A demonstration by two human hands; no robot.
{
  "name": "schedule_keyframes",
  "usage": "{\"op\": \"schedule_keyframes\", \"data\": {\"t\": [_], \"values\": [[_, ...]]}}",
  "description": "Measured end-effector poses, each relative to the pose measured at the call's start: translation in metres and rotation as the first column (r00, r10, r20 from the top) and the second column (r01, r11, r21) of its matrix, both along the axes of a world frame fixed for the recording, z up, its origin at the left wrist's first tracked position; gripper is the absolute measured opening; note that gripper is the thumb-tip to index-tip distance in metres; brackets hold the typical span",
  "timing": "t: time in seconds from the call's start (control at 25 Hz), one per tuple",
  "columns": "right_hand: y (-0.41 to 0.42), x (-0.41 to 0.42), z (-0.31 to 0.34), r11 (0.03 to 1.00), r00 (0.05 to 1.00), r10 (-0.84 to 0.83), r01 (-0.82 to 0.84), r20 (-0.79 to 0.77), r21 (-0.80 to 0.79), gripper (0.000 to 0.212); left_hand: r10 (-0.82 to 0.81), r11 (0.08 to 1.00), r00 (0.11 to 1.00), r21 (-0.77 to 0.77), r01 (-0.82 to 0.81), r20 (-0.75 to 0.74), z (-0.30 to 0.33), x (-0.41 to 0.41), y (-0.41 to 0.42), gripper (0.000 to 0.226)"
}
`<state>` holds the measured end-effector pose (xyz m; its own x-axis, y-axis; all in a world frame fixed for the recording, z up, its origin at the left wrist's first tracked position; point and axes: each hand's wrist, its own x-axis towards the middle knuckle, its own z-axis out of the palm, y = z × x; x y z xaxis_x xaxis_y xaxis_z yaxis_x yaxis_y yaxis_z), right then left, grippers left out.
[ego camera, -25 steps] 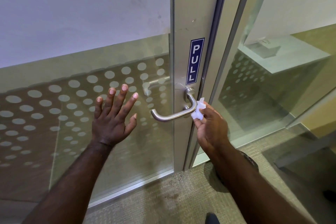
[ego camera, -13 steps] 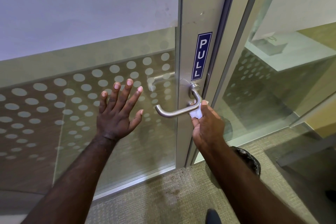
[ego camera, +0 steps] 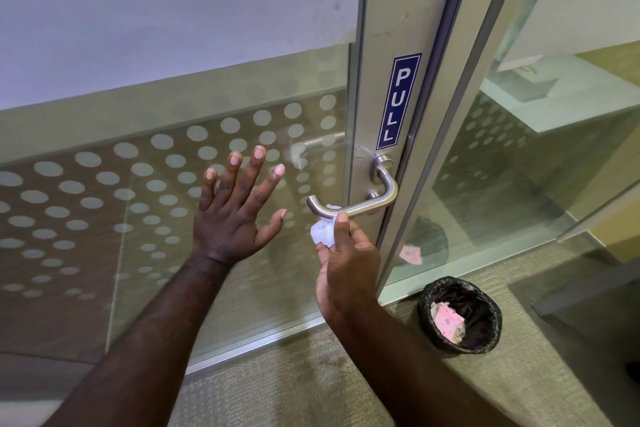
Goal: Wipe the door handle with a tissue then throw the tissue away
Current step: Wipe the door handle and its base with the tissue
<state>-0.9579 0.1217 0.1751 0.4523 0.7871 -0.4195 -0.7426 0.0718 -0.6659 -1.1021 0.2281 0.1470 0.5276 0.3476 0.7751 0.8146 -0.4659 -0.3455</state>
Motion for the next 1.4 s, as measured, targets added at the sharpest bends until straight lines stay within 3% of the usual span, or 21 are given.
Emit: {"op": "schedule_keyframes", "data": {"t": [0.68, 0.84, 1.04, 1.16, 1.4], "values": [[0.027, -0.03, -0.012, 0.987, 0.973, -0.042, 0.075, -0.227, 0.139, 0.024, 0.001, 1.0, 1.0, -0.02, -0.002, -0.019, -0.001, -0.002, 0.0, 0.071], [0.032, -0.026, -0.017, 0.976, 0.969, 0.049, 0.004, -0.242, 0.216, 0.027, 0.008, 1.0, 1.0, -0.005, -0.008, -0.026, 0.0, -0.003, 0.0, 0.07], [0.034, -0.004, -0.024, 0.915, 0.947, 0.306, -0.263, -0.102, 0.307, 0.025, 0.014, 1.0, 0.999, 0.02, -0.014, -0.031, 0.0, -0.002, 0.0, 0.068], [0.027, 0.01, -0.031, 0.817, 0.865, 0.496, -0.494, 0.075, 0.296, 0.013, 0.009, 1.0, 1.0, 0.018, -0.009, -0.027, 0.0, -0.002, 0.001, 0.069], [-0.01, 0.064, -0.059, 0.644, 0.591, 0.72, -0.764, 0.365, -0.035, 0.018, -0.006, 1.0, 1.0, -0.023, 0.006, -0.008, 0.0, -0.002, 0.0, 0.069]]}}
